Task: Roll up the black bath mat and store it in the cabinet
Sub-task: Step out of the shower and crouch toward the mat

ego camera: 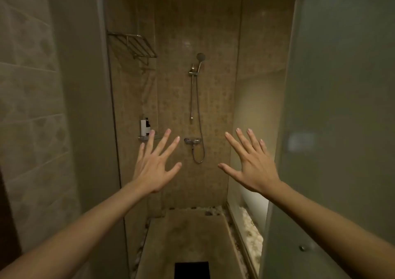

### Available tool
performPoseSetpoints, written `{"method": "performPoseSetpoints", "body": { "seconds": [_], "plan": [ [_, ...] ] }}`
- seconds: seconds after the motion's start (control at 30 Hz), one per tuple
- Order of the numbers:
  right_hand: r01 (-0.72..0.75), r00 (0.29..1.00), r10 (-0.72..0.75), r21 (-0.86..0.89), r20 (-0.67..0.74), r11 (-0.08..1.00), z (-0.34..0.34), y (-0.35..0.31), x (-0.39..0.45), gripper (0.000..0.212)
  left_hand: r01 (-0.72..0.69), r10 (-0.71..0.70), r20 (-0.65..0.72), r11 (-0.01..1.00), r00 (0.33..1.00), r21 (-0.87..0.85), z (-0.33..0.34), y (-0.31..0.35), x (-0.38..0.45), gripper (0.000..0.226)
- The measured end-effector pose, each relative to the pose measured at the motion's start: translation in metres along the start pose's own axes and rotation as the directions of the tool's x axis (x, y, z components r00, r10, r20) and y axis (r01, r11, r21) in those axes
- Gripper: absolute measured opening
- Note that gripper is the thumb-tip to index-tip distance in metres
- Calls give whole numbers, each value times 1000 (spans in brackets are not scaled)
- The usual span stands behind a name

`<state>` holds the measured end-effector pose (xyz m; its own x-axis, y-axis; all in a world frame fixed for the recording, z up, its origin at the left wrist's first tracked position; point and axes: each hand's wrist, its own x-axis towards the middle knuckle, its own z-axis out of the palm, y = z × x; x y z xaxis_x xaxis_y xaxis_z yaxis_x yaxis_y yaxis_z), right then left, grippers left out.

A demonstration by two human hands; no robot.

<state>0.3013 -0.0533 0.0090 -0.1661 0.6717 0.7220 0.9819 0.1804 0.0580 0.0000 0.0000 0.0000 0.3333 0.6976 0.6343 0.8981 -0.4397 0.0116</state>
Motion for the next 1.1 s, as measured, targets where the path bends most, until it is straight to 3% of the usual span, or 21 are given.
{"method": "performPoseSetpoints", "body": {
  "seconds": [0.27, 0.63, 0.9, 1.1],
  "plan": [
    [-43, 993, 35, 65, 116, 997, 102, 74, 52, 86, 67, -69, 51, 996, 996, 52, 99, -8, 73, 75],
    [-35, 955, 3, 105, 295, 994, 243, 121, 81, 88, 114, -113, 206, 993, 972, 6, 230, -35, 101, 75],
    [-54, 918, 13, 94, 396, 994, 382, 146, 128, 88, 146, -131, 306, 989, 943, -25, 352, -90, 158, 78],
    [-104, 888, 53, 87, 457, 991, 467, 158, 176, 88, 154, -129, 308, 986, 943, -58, 436, -146, 216, 76]
  ]
}}
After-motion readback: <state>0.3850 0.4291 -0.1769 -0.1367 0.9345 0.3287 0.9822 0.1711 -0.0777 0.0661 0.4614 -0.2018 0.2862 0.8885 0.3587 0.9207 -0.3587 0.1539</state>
